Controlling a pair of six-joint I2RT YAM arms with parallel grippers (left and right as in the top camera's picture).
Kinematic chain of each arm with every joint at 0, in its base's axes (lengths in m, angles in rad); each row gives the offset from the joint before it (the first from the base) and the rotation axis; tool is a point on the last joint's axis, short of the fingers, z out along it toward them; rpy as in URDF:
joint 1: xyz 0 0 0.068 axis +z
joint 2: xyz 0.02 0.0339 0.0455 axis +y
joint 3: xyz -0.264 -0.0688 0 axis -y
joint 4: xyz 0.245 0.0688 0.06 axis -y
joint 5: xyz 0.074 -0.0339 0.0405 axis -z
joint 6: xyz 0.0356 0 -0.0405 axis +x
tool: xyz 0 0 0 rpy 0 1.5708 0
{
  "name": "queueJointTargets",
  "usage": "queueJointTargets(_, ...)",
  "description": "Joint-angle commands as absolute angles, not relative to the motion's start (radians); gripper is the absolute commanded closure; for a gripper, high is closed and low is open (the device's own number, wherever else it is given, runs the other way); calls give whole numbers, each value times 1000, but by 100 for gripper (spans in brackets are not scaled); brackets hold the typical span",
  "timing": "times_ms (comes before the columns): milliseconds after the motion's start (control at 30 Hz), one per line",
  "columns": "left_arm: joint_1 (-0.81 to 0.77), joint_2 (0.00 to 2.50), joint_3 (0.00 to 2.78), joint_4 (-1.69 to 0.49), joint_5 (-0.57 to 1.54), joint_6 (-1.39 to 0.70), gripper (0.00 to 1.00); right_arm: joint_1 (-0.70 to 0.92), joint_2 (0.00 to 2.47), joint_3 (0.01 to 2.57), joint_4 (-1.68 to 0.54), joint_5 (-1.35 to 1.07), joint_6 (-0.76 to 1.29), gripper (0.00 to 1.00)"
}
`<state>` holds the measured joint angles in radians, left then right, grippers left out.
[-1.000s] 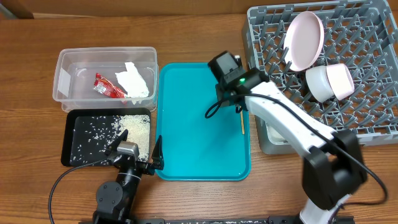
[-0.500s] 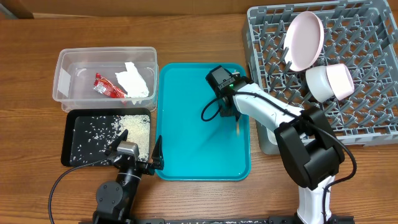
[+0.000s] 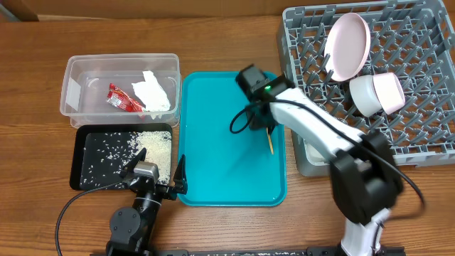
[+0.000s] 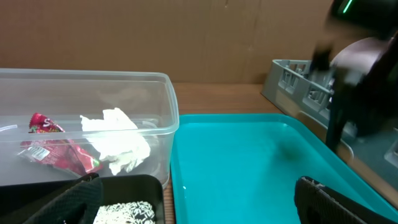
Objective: Sort waste into correct bins and load items into the dishwasher
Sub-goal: 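Carry the second chopstick into the dish rack and release it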
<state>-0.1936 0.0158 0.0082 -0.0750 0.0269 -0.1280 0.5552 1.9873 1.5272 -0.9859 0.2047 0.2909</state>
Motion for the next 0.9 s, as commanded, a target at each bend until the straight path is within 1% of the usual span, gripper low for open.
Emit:
queueJointTargets(0,-187,11,5,-76,34,-134,0,506,1758,1612,-958,358,280,96)
queueJointTargets(33,-187,11,5,-76,34,-134,0,476,1725,1612,-945,432,280,96)
queueJointTargets(67,-187,11,5,-76,34,-134,0,454,1718,1612,-943,453,280,96)
queueJointTargets(167,-187,11,5,-76,34,-134,0,396,1730,1599,-936,448,272,96)
queueJointTargets(300,-187,11,5,-76,34,-134,0,327,1779,1561,-882,444,167,96)
queueJointTargets(433,-187,11,5,-76,34,-134,0,301,1830,1560,-884,399,107,96)
queueJointTargets(467,-187,11,5,-76,34,-134,0,301,1835,1560,-884,400,98,93)
queueJointTargets(567,-187,11,5,-76,34,-134,0,301,1833,1564,-887,400,96,59)
queueJointTargets(600,-187,11,5,-76,34,-134,0,306,1828,1573,-900,399,96,55)
queueJointTargets(733,-187,11,5,-76,34,-134,0,334,1780,1637,-1006,373,105,55)
queueJointTargets(867,-187,11,5,-76,34,-134,0,374,1675,1705,-1119,274,136,55)
